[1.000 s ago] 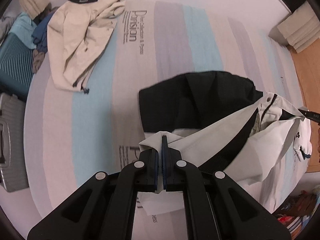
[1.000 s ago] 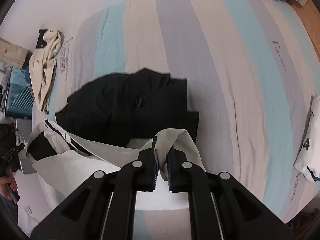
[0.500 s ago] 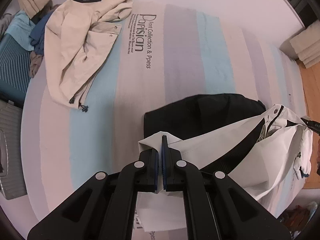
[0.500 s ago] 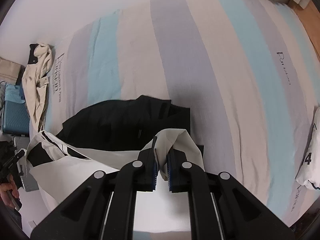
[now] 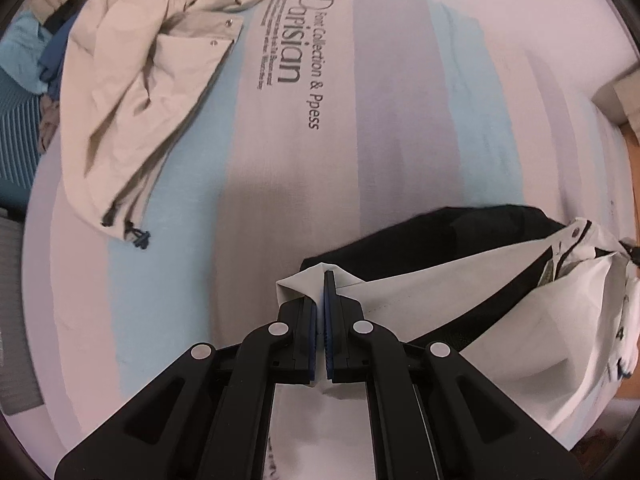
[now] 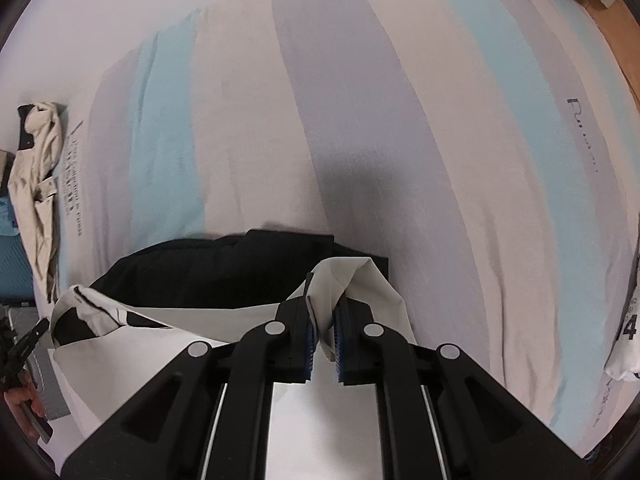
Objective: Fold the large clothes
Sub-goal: 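Lay the hem over the black collar with both tools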
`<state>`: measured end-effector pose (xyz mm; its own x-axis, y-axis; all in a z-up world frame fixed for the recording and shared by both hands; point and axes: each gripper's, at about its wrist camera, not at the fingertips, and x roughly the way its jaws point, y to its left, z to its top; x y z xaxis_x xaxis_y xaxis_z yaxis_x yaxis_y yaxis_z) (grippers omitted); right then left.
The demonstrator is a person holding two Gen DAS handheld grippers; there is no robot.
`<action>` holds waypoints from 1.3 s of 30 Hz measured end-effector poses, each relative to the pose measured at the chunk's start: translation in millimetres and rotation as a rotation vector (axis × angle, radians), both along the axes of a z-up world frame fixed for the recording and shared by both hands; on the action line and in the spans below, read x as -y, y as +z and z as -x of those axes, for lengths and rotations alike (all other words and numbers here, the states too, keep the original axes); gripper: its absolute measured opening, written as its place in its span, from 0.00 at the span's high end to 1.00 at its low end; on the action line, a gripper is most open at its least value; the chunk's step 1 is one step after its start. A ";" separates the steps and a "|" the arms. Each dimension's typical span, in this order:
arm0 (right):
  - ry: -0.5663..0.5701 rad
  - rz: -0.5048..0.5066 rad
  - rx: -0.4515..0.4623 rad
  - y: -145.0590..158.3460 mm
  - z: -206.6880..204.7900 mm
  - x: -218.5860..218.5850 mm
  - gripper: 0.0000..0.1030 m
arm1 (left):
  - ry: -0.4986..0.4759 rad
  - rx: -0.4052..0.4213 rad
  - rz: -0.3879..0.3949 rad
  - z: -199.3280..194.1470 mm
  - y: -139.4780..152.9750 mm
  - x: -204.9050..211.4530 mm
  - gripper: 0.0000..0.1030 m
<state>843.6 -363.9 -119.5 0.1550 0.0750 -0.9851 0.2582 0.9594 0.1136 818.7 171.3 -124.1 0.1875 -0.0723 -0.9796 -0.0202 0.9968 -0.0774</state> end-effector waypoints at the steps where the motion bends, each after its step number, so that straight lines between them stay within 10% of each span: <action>1: 0.003 0.004 -0.001 -4.9 -1.2 -0.7 0.94 | 0.001 -0.004 0.004 -2.9 -6.6 -0.8 0.98; 19: 0.029 0.026 -0.044 -77.7 -15.8 -11.0 0.94 | -0.010 -0.039 -0.019 -22.1 -80.7 5.9 0.97; 39: 0.124 0.096 0.002 -83.9 6.0 -49.6 0.83 | -0.025 0.029 -0.006 -5.2 -75.4 2.9 0.93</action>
